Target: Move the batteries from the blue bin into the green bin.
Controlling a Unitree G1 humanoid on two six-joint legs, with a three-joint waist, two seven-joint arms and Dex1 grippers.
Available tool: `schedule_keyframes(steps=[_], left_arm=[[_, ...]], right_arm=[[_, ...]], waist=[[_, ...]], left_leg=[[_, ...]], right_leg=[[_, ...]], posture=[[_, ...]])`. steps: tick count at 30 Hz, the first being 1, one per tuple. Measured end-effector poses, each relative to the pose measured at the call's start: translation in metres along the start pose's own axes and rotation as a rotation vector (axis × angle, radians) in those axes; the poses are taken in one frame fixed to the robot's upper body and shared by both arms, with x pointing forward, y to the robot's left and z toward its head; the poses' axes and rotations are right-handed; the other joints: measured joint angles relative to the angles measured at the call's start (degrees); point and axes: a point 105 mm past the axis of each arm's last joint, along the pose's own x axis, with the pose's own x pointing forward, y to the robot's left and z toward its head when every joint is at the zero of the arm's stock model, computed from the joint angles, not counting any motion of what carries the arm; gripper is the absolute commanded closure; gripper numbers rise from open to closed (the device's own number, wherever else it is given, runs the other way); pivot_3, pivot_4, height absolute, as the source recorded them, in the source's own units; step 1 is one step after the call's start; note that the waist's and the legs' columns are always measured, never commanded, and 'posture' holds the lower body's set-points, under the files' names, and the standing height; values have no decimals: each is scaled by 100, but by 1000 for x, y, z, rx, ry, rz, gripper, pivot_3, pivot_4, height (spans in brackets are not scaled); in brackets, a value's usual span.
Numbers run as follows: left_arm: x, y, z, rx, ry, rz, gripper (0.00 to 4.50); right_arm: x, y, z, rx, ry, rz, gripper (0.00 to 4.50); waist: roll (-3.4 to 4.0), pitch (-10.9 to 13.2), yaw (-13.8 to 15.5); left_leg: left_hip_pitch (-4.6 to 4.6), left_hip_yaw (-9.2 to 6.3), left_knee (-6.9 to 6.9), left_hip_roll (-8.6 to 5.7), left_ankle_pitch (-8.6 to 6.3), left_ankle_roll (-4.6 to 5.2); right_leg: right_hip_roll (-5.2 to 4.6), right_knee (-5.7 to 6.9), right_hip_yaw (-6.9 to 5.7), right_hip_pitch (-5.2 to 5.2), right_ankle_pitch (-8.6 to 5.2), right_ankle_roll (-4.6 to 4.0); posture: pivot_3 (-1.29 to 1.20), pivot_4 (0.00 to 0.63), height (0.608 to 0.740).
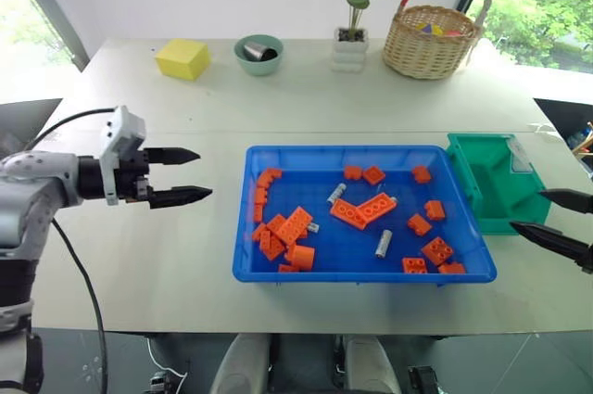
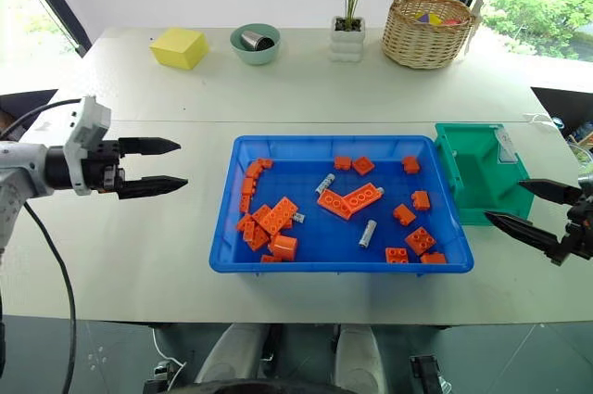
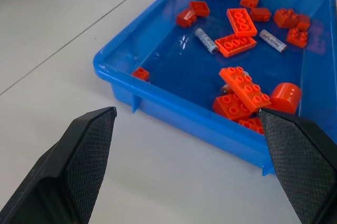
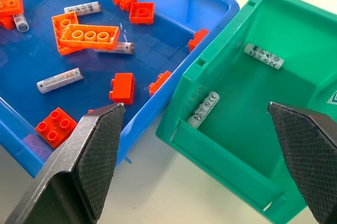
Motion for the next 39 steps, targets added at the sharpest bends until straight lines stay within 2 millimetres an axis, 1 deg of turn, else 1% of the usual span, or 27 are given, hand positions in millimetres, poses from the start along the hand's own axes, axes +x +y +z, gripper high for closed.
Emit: schedule_keyframes(steps=[2, 4, 5, 6, 8, 11, 13, 14, 15, 18, 20, 21, 23, 27, 30, 32, 39], left_arm=[[1, 0, 6, 9, -15, -11, 0], [3, -2, 12, 21, -28, -29, 0], [4, -4, 14, 28, -27, -45, 0], [5, -7, 16, 35, -26, -62, 0], [7, -11, 15, 35, -20, -89, 0], [12, -22, 14, 53, -5, -149, 0], [14, -28, 14, 70, 10, -176, 0], [14, -29, 15, 77, 12, -180, 0], [14, -31, 15, 82, 16, -184, 0], [13, -34, 13, 86, 29, -187, 0], [10, -37, 11, 75, 40, -186, 0], [10, -39, 12, 76, 38, -192, 0], [8, -42, 14, 77, 37, -192, 0], [1, -44, 15, 64, 39, -158, 0], [-1, -47, 14, 57, 38, -146, 0], [-2, -49, 15, 58, 34, -140, 0], [-3, -53, 15, 45, 25, -125, 0]], right_arm=[[6, 0, 7, -22, -3, 23, 27], [15, 2, 20, -64, -23, 57, 27], [24, 4, 32, -99, -42, 91, 27], [28, 7, 40, -126, -56, 114, 27], [47, 17, 61, -187, -96, 200, 27], [84, 48, 89, -304, -136, 390, 27], [116, 73, 107, -396, -171, 524, 27], [125, 80, 110, -424, -168, 556, 27], [138, 87, 112, -462, -155, 596, 27], [166, 101, 110, -564, -110, 679, 27], [187, 115, 104, -663, -80, 749, 27], [195, 123, 99, -711, -61, 786, 27], [208, 140, 81, -812, -13, 884, 27], [216, 152, 59, -931, 43, 996, 27], [221, 164, 54, -983, 42, 1059, 27], [226, 171, 55, -1009, 30, 1087, 27], [235, 186, 68, -1058, -16, 1125, 27]], waist=[[0, 0, -5], [1, 0, -25], [3, -1, -66], [4, -1, -73], [0, 0, -146], [1, 4, -228], [-1, 6, -292], [-5, 7, -303], [-4, 7, -305], [-6, 7, -270], [-9, 7, -298], [-9, 7, -306], [-10, 8, -295], [-9, 8, -297], [-9, 8, -314], [-9, 9, -326], [-8, 9, -319]], left_leg=[[3, 0, 4, 0, 1, -1], [7, 4, 6, 0, 2, -1], [10, 6, 5, 0, 2, -1], [9, 5, 5, 0, 2, -1], [10, 2, 4, 3, 2, -2], [7, 2, 1, 3, 4, -5], [4, 0, -2, 3, 8, -12], [4, 0, -4, 2, 9, -13], [3, 1, -5, 2, 9, -14], [-11, -6, -6, -2, 13, -20], [-14, -2, -4, -4, 16, -26], [-14, -2, -4, -5, 17, -27], [-14, -8, -5, -5, 21, -34], [-13, -13, -5, -4, 29, -47], [-5, -19, -6, 0, 35, -58], [-2, -24, -8, 5, 38, -63], [6, -28, -12, 9, 44, -74]], right_leg=[[0, 5, 1, 1, 0, -2], [0, 7, 6, 1, 1, -4], [0, 8, 9, 0, 1, -4], [-1, 8, 9, 0, 1, -4], [-2, 9, 7, 0, 2, -3], [-2, 11, 9, -7, 3, -2], [-1, 13, 9, -11, 6, 4], [0, 14, 9, -12, 11, 13], [7, 16, 8, -16, 12, 15], [9, 20, 5, -25, 13, 17], [10, 20, 6, -28, 15, 19], [9, 21, 6, -29, 16, 20], [12, 27, 5, -31, 17, 21], [17, 31, 5, -31, 17, 20], [25, 37, 7, -30, 22, 13], [33, 40, 7, -31, 23, 8], [40, 45, 8, -31, 25, 3]], posture=[[0, 150, 702], [0, 150, 702], [0, 150, 702], [0, 150, 702], [0, 150, 702], [0, 150, 702], [0, 150, 702], [0, 150, 702], [0, 150, 702], [0, 150, 702], [0, 150, 702], [0, 150, 702], [0, 150, 702], [0, 150, 702], [0, 150, 702], [0, 150, 702], [0, 150, 702]])
